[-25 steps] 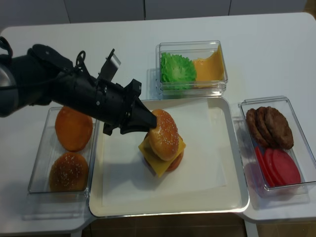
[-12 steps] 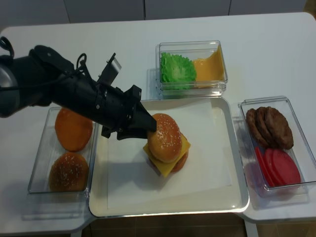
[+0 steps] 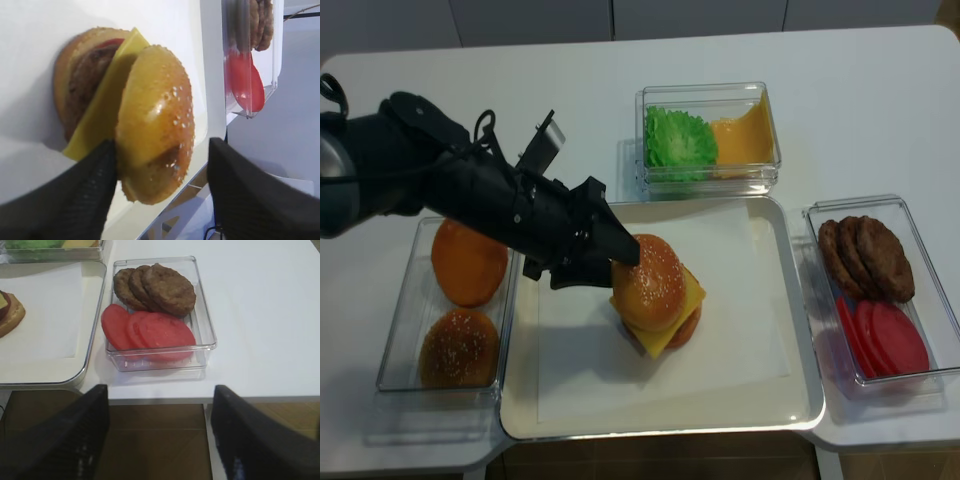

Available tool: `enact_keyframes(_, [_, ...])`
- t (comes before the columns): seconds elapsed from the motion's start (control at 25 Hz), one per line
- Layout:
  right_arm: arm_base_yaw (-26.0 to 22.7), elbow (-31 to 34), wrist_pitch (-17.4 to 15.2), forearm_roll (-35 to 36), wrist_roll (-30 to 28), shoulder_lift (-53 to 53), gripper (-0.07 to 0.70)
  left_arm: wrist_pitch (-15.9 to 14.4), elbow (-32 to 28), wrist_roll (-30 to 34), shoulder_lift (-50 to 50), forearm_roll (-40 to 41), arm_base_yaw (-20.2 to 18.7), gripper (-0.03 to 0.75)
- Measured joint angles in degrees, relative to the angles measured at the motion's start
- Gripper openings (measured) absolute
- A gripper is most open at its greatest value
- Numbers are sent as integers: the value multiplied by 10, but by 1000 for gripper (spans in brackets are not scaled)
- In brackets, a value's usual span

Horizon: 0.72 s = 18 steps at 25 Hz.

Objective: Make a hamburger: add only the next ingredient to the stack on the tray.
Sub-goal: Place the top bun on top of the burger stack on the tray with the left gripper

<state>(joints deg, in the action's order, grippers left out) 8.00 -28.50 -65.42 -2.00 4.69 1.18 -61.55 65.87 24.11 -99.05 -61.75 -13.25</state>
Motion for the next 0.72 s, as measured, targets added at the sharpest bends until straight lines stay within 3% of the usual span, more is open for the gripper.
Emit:
enact_keyframes(0.24, [0,0,0,0,0,0,499,25,0,0,0,-3,0,554])
enact_keyframes(0.52, [0,0,0,0,0,0,498,52,0,0,0,-4,-12,571])
enact_keyframes(0.72, [0,0,0,0,0,0,498,53,0,0,0,-4,-16,571])
